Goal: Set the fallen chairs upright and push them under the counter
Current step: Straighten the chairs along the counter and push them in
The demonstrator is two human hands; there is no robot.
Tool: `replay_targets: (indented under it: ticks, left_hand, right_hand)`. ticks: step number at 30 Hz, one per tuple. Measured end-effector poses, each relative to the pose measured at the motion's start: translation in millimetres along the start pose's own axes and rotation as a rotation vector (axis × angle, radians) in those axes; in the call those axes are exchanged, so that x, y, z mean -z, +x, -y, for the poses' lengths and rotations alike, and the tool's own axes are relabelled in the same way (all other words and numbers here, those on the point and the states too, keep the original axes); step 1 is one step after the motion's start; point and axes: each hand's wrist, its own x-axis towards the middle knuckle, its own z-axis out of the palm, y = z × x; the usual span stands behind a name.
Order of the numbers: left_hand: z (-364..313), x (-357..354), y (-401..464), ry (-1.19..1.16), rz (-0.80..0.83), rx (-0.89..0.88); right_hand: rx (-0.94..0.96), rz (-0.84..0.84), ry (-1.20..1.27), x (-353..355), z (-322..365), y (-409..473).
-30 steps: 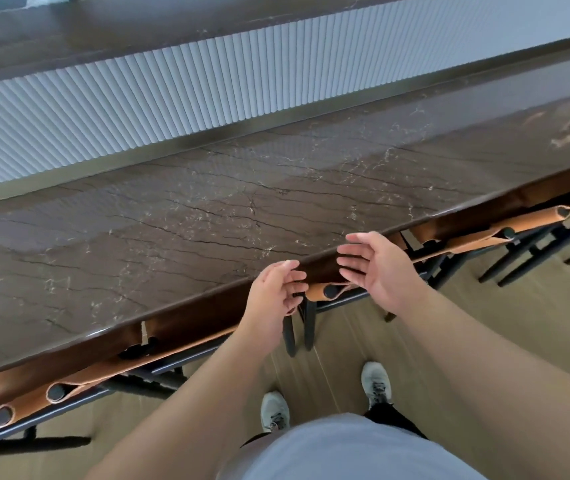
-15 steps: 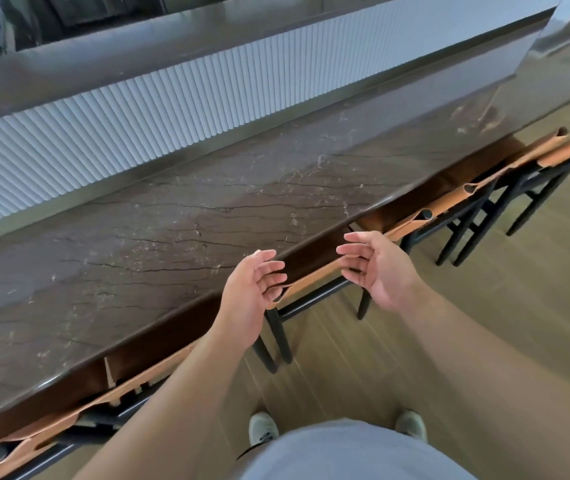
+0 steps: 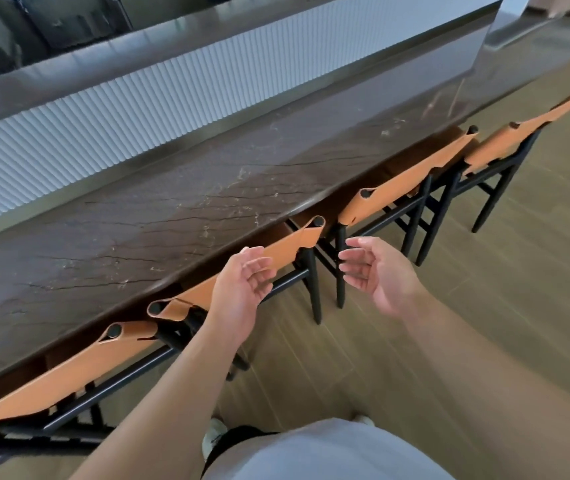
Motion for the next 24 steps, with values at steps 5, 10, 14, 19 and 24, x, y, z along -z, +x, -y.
replay_targets:
  ticks: [5,10,14,19,24]
  left_hand:
    - [8,-45,-8,-0.001,-0.042,0.002]
    - [6,-71,1,0.032,-0.027,0.002]
    - [7,-82,25,0.017,-0.018,0.036]
    - [7,-105,66,-0.009,-0.028,0.127]
    - [5,-119,109,-0.012,0.017,0.149]
  right_hand:
    - [0.000,0.000,0.028,49,20,2]
    - [-0.005,0.002,0.048,67,29,15]
    - [-0.011,-0.002,0.041,67,34,31]
    - [-0.015,-0.029,-0.017,71,48,54]
    - [-0.015,-0.061,-0.069,64,69,86]
